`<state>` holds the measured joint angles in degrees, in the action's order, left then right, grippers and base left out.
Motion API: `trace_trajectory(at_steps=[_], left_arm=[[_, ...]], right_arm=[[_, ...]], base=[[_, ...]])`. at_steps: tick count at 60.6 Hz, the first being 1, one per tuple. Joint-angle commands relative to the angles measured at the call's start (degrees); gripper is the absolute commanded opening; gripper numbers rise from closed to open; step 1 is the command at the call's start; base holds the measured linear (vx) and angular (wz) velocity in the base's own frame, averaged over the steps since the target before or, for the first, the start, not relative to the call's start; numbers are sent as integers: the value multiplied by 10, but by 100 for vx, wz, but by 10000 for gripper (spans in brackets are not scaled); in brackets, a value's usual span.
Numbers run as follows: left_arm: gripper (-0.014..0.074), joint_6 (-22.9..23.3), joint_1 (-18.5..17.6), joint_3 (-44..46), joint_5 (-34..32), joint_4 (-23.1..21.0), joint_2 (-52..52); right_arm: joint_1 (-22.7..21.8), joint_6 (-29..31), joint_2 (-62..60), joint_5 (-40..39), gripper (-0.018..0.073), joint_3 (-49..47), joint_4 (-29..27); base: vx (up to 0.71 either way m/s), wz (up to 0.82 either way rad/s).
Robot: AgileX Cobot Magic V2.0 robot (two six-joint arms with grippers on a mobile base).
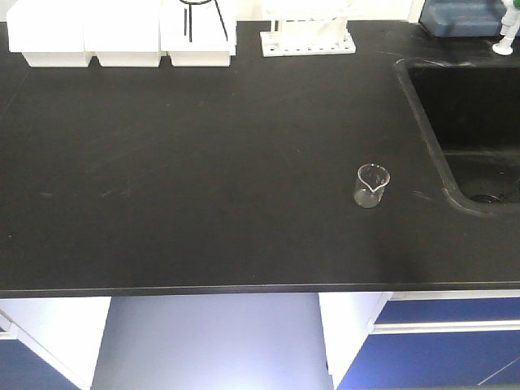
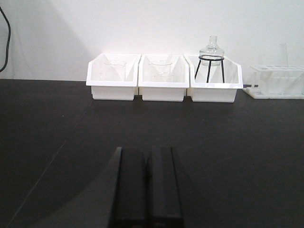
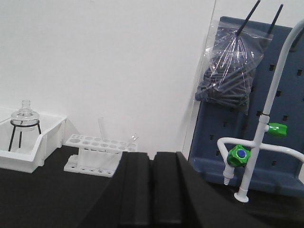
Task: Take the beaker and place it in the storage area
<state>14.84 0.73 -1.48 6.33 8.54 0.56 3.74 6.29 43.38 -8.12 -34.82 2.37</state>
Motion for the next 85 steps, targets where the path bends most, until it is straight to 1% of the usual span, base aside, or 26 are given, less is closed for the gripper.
trace_trajectory(at_steps=[1, 5, 10, 18, 24, 32, 35, 39, 49, 57, 64, 65, 67, 71, 77, 81, 85], left_arm=[[-8, 3, -4, -13, -49, -3, 10], [-8, 3, -4, -13, -49, -3, 10], [-8, 3, -4, -13, -49, -3, 10], [-8, 3, -4, -13, -49, -3, 10], [-8, 3, -4, -13, -49, -3, 10], [-8, 3, -4, -13, -49, -3, 10], [-8, 3, -4, -13, -49, -3, 10], [-8, 3, -4, -13, -49, -3, 10], [-8, 3, -4, -13, -49, -3, 10], [-8, 3, -4, -13, -49, -3, 10], [-8, 3, -4, -13, -49, -3, 10], [-8, 3, -4, -13, -49, -3, 10], [-8, 3, -4, -13, -49, -3, 10], [-8, 3, -4, -13, -49, -3, 10], [-8, 3, -4, -13, -49, -3, 10], [-8, 3, -4, -13, -49, -3, 10], [-8, 3, -4, -13, -49, -3, 10]], right_arm=[[-4, 1, 16, -91, -2, -22, -2], [-4, -10, 28, -106, 5, -22, -2], [-4, -33, 35, -96, 37, -22, -2], [-4, -48, 36, -77, 155, -22, 4], [-4, -48, 36, -76, 307, -22, 4], [-4, -59, 37, -75, 576, -22, -2], [-4, -59, 39, -79, 656, -22, -8], [-4, -58, 44, -89, 733, -22, -11], [-4, -63, 44, -92, 720, -22, -14], [-2, -118, 47, -73, 686, -22, -10], [-2, -123, 68, -84, 643, 11, -2], [-2, -123, 80, -106, 625, 35, 1], [-2, -124, 89, -125, 613, 55, 2], [-2, -129, 116, -195, 584, 107, 7], [-2, -134, 162, -325, 555, 191, 16], [-2, -136, 200, -422, 545, 238, 42], [-2, -136, 241, -493, 544, 268, 80]], base=[[0, 0], [0, 0], [0, 0], [0, 0], [0, 0], [0, 0], [0, 0], [0, 0], [0, 0], [0, 0], [0, 0], [0, 0], [0, 0], [0, 0], [0, 0], [0, 0], [0, 0]])
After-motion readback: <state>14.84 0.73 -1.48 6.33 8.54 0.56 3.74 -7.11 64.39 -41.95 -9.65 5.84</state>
